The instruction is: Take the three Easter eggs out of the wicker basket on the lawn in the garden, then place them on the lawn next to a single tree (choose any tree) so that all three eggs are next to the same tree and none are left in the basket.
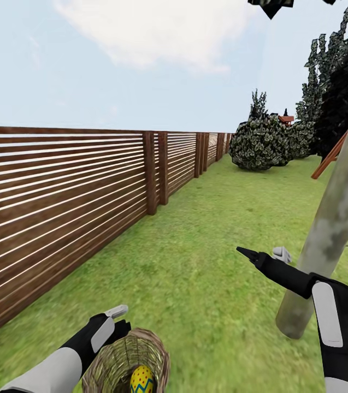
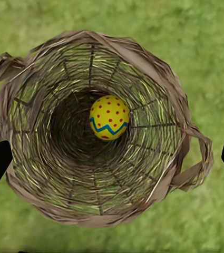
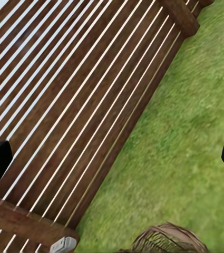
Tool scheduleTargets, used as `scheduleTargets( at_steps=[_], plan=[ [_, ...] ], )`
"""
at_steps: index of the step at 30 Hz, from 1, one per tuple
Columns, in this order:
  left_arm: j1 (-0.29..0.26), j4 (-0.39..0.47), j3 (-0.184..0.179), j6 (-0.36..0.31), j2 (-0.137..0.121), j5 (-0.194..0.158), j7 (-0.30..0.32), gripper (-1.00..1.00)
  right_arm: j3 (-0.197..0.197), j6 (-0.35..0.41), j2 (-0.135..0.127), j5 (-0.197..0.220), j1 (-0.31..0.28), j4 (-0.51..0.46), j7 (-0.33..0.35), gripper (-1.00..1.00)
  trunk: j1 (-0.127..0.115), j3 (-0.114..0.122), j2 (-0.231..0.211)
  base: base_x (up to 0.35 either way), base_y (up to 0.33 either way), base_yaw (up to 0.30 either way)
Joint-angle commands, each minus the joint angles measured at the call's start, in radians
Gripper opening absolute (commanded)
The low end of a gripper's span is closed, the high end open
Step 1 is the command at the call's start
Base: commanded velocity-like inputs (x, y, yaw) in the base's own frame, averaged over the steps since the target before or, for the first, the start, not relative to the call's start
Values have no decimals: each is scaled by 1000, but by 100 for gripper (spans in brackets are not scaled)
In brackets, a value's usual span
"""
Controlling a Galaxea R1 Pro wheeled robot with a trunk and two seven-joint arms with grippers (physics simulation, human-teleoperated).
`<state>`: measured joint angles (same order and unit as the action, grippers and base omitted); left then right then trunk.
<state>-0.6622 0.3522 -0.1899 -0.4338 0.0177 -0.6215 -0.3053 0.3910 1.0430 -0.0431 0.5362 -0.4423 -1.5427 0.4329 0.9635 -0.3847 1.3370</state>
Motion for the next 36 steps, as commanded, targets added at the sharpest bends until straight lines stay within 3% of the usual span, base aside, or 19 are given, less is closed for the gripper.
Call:
scheduleTargets(
  at_steps=[1, 36],
  plan=[
    [0, 2, -8, -3, -1, -11, -9, 100, 1, 4, 0, -8, -1, 0, 10, 100, 4, -4, 8, 0, 0, 0],
    [0, 2, -8, -3, -1, -11, -6, 100, 1, 4, 0, -7, -1, 0, 10, 100, 138, -114, 253, 0, 0, 0]
  ],
)
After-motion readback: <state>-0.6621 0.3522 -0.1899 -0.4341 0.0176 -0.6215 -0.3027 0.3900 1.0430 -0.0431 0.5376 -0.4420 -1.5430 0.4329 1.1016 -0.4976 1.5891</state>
